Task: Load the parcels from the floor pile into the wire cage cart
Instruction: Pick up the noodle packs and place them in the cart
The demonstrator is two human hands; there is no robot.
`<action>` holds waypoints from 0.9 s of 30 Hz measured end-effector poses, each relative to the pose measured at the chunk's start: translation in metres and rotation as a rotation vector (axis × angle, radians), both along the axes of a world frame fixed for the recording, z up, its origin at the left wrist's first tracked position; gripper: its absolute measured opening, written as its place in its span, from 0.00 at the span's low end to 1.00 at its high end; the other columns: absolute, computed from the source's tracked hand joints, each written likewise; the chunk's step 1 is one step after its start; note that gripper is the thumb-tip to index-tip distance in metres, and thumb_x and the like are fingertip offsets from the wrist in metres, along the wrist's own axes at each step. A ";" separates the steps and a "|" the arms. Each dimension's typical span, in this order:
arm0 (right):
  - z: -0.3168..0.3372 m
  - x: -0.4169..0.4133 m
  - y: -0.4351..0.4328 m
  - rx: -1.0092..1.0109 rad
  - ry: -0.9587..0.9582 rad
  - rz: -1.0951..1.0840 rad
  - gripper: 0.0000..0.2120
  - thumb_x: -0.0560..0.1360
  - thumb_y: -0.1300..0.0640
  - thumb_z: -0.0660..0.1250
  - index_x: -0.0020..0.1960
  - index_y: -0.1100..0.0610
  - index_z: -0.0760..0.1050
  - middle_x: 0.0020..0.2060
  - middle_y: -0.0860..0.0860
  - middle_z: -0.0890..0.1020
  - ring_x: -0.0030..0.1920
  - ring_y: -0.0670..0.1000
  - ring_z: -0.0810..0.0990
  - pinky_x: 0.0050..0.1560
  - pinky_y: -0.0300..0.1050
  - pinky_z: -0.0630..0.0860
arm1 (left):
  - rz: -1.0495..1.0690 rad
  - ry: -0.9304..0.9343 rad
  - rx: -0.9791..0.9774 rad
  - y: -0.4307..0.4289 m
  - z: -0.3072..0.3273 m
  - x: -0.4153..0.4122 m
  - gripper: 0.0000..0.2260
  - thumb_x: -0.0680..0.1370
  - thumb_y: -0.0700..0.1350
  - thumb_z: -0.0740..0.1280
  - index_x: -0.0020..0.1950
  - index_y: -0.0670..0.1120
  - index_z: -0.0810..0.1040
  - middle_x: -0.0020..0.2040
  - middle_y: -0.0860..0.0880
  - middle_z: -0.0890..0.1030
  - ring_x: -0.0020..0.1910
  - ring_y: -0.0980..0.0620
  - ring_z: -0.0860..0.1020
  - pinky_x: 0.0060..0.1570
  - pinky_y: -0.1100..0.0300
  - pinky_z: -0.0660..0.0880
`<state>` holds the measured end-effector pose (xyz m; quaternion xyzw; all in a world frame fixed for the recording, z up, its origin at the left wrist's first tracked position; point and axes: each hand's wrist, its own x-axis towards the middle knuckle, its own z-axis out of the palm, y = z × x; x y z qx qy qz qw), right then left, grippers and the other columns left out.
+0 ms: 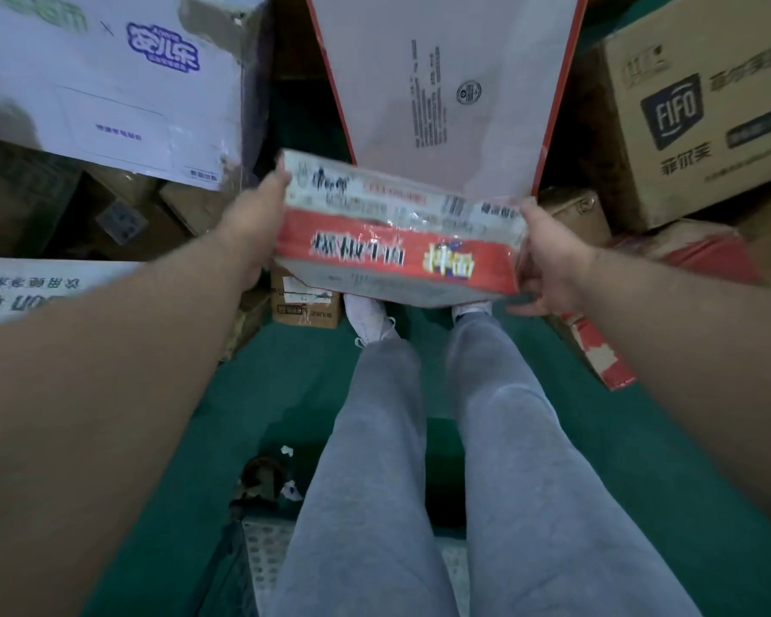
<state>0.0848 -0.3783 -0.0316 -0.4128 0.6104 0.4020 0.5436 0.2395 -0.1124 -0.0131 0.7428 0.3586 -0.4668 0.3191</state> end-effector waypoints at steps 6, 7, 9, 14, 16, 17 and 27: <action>0.029 -0.041 0.023 0.043 0.080 -0.202 0.35 0.78 0.25 0.48 0.51 0.50 0.82 0.43 0.52 0.88 0.40 0.51 0.86 0.42 0.48 0.78 | 0.374 0.089 -0.009 0.031 0.034 -0.067 0.30 0.74 0.70 0.64 0.61 0.48 0.83 0.50 0.43 0.87 0.48 0.39 0.86 0.56 0.37 0.80; 0.037 -0.044 0.024 0.038 0.083 -0.195 0.37 0.75 0.22 0.51 0.53 0.50 0.83 0.47 0.52 0.88 0.43 0.52 0.87 0.46 0.51 0.80 | 0.408 0.073 0.027 0.034 0.045 -0.076 0.30 0.73 0.71 0.65 0.59 0.48 0.84 0.49 0.43 0.88 0.47 0.40 0.87 0.55 0.38 0.81; 0.060 -0.043 0.024 0.016 0.082 -0.121 0.34 0.74 0.23 0.56 0.54 0.49 0.84 0.48 0.53 0.88 0.46 0.54 0.86 0.48 0.54 0.81 | 0.468 0.059 0.045 0.039 0.074 -0.095 0.27 0.75 0.69 0.64 0.57 0.49 0.84 0.48 0.44 0.88 0.46 0.41 0.87 0.54 0.40 0.82; 0.140 -0.017 0.015 -0.016 0.025 0.157 0.18 0.79 0.38 0.61 0.43 0.51 0.78 0.27 0.50 0.84 0.33 0.52 0.84 0.42 0.50 0.78 | 0.687 0.104 -0.056 0.050 0.156 -0.149 0.23 0.79 0.65 0.61 0.53 0.47 0.84 0.49 0.43 0.88 0.47 0.41 0.87 0.54 0.41 0.82; 0.173 -0.003 0.019 -0.007 -0.022 0.222 0.18 0.79 0.39 0.61 0.41 0.51 0.78 0.26 0.51 0.83 0.26 0.51 0.84 0.41 0.49 0.78 | 0.801 0.063 -0.078 0.052 0.190 -0.177 0.22 0.79 0.64 0.60 0.49 0.48 0.84 0.47 0.43 0.88 0.44 0.41 0.87 0.48 0.45 0.83; 0.188 0.004 0.023 -0.005 -0.039 0.291 0.18 0.79 0.39 0.62 0.41 0.52 0.79 0.27 0.51 0.84 0.26 0.51 0.84 0.43 0.50 0.80 | 0.878 0.036 -0.096 0.054 0.207 -0.194 0.22 0.79 0.64 0.60 0.50 0.48 0.84 0.47 0.43 0.88 0.42 0.41 0.87 0.46 0.46 0.83; 0.330 -0.010 0.127 0.139 -0.120 0.883 0.28 0.75 0.31 0.65 0.42 0.57 0.78 0.25 0.56 0.82 0.41 0.56 0.81 0.55 0.55 0.78 | 1.621 -0.329 -0.061 0.089 0.289 -0.404 0.32 0.64 0.67 0.69 0.61 0.49 0.84 0.56 0.39 0.86 0.53 0.33 0.84 0.54 0.25 0.76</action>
